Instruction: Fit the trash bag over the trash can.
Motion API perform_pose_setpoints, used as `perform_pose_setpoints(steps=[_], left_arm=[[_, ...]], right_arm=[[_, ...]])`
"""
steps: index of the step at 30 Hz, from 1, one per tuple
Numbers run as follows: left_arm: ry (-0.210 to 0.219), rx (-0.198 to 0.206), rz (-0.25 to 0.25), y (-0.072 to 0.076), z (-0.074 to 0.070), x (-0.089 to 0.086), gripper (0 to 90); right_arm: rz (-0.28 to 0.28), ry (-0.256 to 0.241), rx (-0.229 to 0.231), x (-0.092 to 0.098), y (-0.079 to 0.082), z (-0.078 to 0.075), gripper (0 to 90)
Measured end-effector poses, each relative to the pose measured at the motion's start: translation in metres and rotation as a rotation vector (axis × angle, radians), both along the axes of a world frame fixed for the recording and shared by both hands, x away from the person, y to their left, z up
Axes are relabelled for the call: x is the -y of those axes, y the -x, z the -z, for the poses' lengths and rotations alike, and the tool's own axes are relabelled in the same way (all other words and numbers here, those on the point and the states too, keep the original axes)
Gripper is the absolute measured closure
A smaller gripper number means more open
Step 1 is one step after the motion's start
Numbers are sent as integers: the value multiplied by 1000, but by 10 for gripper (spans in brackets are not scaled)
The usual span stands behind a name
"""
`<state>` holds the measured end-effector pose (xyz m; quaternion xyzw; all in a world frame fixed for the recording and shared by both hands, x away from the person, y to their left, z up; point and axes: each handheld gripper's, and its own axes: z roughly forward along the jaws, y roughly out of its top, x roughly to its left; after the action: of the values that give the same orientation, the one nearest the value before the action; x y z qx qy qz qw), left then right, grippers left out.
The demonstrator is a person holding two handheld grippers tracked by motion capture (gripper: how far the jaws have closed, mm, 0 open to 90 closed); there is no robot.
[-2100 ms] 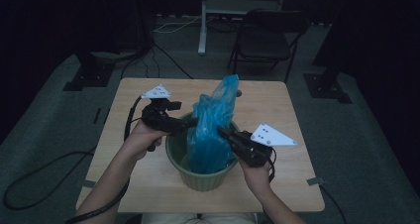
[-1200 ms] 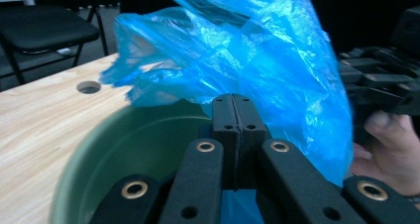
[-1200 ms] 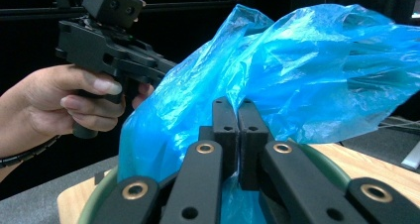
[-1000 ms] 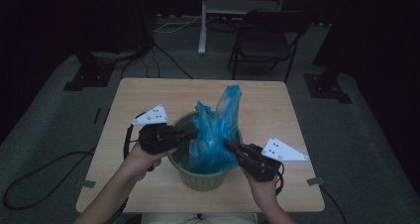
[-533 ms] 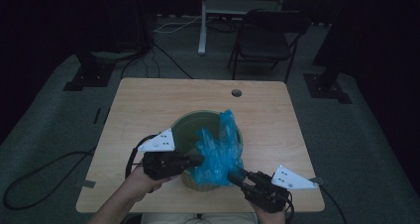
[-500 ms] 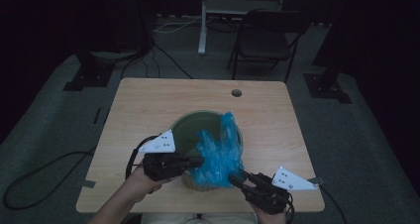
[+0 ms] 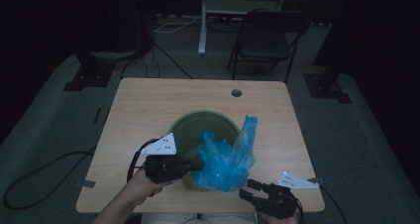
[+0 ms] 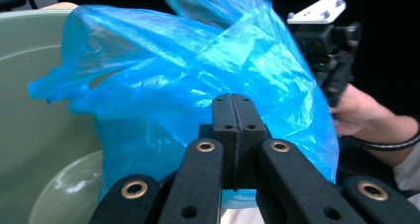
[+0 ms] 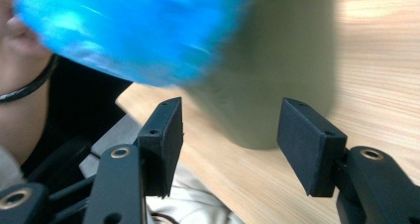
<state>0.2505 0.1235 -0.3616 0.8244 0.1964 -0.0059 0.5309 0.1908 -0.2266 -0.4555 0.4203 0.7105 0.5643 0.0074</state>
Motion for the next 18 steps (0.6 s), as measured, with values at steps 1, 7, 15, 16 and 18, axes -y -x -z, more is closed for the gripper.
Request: perform_pose_setpoints(steps=[1,7,15,16,18], left_arm=[[3,-1,-2,0,0,0,900],[9,0,14,0,-3,3,900],[3,1,27,-1,-5,7,900],[4,-2,27,-1,-6,7,900],[2,2,28,-1,-6,8,900]], right_arm=[[19,-9,-4,8,0,-3,426],[126,-38,156,42,-13,-50,408],[61,-64,227,22,-73,-101,390],[34,-54,212,16,-82,-102,387],[8,-51,177,7,-92,-100,388]])
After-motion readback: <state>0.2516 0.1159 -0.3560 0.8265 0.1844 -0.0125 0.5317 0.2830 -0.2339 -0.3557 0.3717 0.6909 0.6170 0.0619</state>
